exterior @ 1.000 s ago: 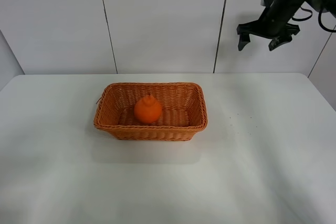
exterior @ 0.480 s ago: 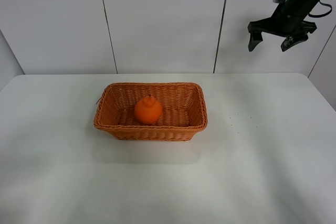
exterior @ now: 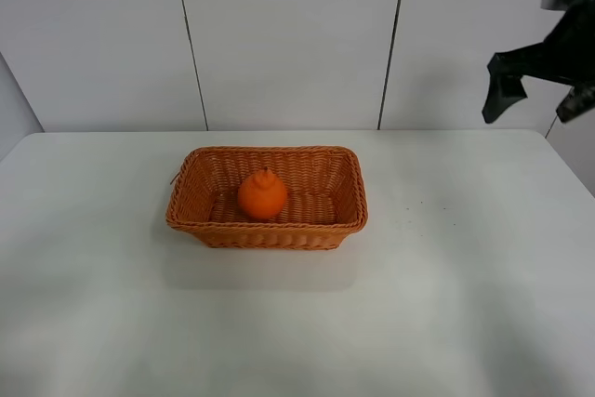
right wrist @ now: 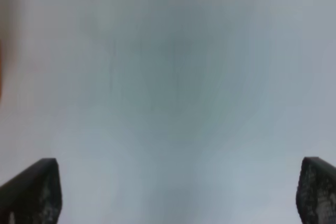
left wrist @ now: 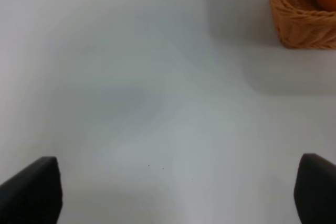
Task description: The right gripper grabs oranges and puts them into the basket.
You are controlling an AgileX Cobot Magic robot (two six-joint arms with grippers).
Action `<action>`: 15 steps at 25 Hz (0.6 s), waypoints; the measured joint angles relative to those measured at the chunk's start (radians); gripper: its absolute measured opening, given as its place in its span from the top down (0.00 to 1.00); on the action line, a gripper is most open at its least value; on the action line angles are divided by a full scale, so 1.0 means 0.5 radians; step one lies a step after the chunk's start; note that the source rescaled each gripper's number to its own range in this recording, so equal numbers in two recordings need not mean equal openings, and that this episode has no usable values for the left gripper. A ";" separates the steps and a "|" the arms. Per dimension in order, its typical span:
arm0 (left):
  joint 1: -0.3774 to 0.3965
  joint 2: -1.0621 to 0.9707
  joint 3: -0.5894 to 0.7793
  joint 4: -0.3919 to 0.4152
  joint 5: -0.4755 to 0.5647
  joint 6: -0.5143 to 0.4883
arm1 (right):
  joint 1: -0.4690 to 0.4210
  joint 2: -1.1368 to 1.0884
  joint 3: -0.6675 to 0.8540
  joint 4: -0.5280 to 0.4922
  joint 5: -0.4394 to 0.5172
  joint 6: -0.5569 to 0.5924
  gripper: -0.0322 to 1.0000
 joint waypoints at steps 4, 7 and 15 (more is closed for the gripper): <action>0.000 0.000 0.000 0.000 0.000 0.000 | 0.000 -0.552 0.615 -0.002 0.002 0.000 0.02; 0.000 0.000 0.000 0.000 0.000 0.000 | 0.000 -0.914 1.052 -0.002 0.003 0.000 0.02; 0.000 0.000 0.000 0.000 0.000 0.000 | 0.000 -2.024 1.927 -0.039 -0.323 -0.007 0.02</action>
